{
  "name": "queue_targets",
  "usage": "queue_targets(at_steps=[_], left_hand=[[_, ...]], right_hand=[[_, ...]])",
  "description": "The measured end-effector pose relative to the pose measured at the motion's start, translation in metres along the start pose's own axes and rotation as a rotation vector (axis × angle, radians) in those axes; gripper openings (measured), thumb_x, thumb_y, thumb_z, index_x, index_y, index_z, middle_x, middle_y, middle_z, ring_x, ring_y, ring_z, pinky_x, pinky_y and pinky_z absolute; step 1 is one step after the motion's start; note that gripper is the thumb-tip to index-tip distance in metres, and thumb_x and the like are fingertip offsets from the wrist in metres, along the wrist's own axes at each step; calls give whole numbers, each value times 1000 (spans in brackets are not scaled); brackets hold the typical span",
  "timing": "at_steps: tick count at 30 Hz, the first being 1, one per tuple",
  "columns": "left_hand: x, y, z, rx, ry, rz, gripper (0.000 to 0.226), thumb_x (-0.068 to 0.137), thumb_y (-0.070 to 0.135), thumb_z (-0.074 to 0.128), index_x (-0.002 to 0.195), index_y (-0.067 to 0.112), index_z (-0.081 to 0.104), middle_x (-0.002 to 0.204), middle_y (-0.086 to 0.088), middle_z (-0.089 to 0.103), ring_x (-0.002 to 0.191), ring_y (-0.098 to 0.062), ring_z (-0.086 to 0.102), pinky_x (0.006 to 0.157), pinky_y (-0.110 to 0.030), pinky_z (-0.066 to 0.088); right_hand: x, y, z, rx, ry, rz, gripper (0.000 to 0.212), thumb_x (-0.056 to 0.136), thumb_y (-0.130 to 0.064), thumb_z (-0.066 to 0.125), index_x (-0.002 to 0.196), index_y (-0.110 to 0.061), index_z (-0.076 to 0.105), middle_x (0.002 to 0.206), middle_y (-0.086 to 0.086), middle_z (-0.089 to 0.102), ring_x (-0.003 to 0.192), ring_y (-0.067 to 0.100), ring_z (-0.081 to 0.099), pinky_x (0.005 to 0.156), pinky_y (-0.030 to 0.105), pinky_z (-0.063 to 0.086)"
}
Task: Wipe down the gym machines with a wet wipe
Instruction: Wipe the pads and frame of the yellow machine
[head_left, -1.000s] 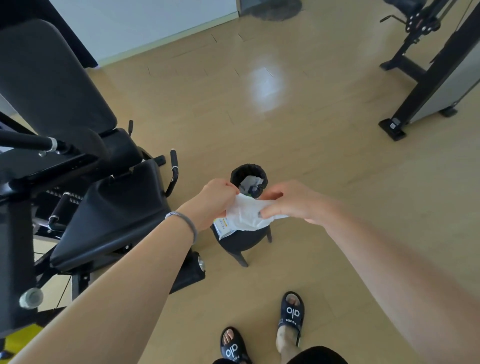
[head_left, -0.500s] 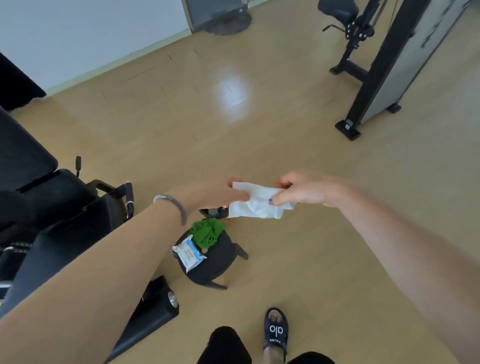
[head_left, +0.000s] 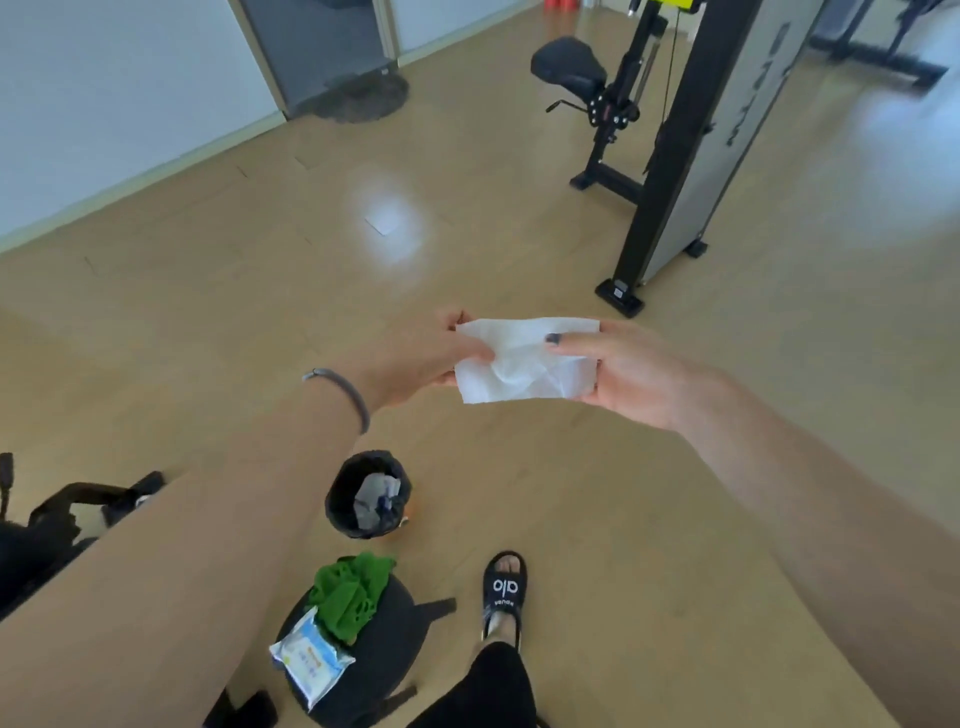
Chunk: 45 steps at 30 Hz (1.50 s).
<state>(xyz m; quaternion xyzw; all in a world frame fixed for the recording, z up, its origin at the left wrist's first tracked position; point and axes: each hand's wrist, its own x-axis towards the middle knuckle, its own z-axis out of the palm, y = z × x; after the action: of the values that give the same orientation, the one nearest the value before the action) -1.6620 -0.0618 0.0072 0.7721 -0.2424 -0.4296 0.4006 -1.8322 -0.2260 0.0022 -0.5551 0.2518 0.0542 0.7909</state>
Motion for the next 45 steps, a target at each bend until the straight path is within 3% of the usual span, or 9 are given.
queue_targets(at_steps=[3,7,9,16,22,26,31,35,45], left_hand=[[55,30,-15,-23,-7,50,16,89,10,66,103,12,59,110,-13,67,99,-28,70,89,-43,60],[118,75,-31,-61,1,75,21,91,11,62,110,3,58,100,-8,66,87,-21,68,71,-30,59],[149,96,-35,-67,32,79,23,90,13,61,110,2,57,101,-9,65,88,-22,66,79,-37,61],[273,173,-31,117,42,138,26,88,22,62,108,5,58,90,-5,61,80,-22,60,75,-38,54],[391,248,-28,147,49,144,28,92,23,61,115,7,58,99,-5,63,76,-19,63,58,-22,55],[461,290,-44,208,99,133,23,92,26,60,108,10,60,100,-4,67,77,-20,66,65,-28,57],[538,329,-76,155,167,144,9,95,22,58,94,14,56,94,-2,62,71,-13,60,49,-14,49],[613,356,-116,165,211,175,13,95,26,57,86,18,53,86,0,58,60,-14,52,49,-20,44],[844,434,-242,84,128,133,12,102,18,48,102,8,56,80,-6,58,58,-14,48,53,-18,47]], right_hand=[[33,-34,-19,140,28,-35,31,100,-15,59,130,-10,65,129,9,69,121,24,66,104,39,50],[78,-77,-46,357,115,-46,40,95,-15,67,134,-9,60,131,12,68,119,29,67,101,45,54],[100,-95,-59,429,132,-50,45,93,-15,71,136,-8,58,133,15,66,120,32,66,101,47,54],[170,-153,-142,455,239,-64,37,99,-13,64,135,-5,59,128,15,69,115,30,69,88,41,60],[241,-222,-244,503,248,-76,36,101,-12,60,136,-2,56,128,15,69,116,31,69,92,42,59],[294,-271,-291,514,207,-69,36,102,-12,59,136,-1,56,130,16,68,119,32,67,98,45,57],[369,-338,-317,552,193,-47,33,101,-14,61,132,-3,56,125,19,70,113,35,70,99,50,56],[449,-387,-336,531,209,-75,33,102,-18,60,132,-5,57,127,18,69,115,33,69,105,51,51],[661,-512,-401,622,465,-166,30,102,-17,60,130,-7,61,125,15,70,112,29,71,91,43,60]])
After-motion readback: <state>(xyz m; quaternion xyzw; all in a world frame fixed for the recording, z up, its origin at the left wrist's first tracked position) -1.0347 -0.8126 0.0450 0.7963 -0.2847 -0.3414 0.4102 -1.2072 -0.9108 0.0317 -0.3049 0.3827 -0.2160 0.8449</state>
